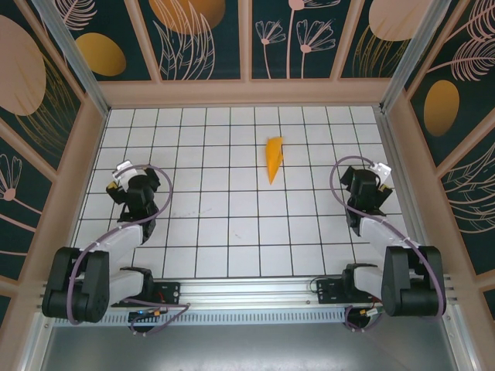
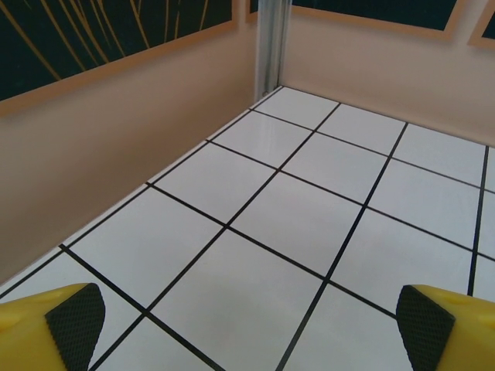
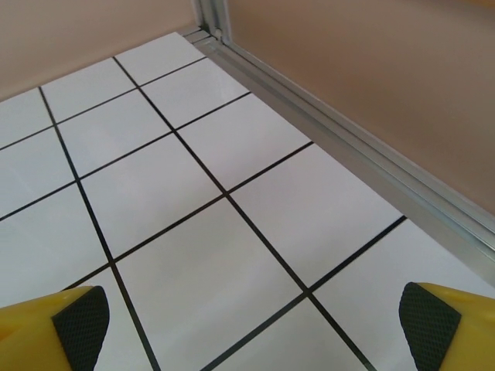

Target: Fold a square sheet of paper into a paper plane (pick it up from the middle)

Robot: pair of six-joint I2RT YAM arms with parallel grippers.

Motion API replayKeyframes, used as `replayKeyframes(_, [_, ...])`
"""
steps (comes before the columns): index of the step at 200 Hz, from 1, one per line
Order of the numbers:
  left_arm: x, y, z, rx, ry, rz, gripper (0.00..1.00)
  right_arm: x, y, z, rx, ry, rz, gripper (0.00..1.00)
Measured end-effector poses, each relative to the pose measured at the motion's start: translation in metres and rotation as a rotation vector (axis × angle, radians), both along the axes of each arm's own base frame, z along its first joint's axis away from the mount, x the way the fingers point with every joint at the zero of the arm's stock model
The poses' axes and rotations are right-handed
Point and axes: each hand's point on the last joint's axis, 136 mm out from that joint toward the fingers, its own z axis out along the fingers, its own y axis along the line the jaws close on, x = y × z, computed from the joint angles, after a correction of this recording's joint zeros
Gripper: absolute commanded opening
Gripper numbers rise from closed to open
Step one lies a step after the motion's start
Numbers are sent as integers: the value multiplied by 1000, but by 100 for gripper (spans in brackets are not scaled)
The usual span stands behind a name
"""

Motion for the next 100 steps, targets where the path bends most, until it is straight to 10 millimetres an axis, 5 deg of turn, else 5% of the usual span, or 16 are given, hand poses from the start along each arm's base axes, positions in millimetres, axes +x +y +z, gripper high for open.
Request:
replayKeyframes(43, [13, -6, -19, 42, 12, -97, 98, 17, 9, -5, -16, -58, 95, 99])
replayKeyframes(100, [36, -19, -13, 38, -75, -241, 99, 39, 22, -9, -24, -120, 204, 99])
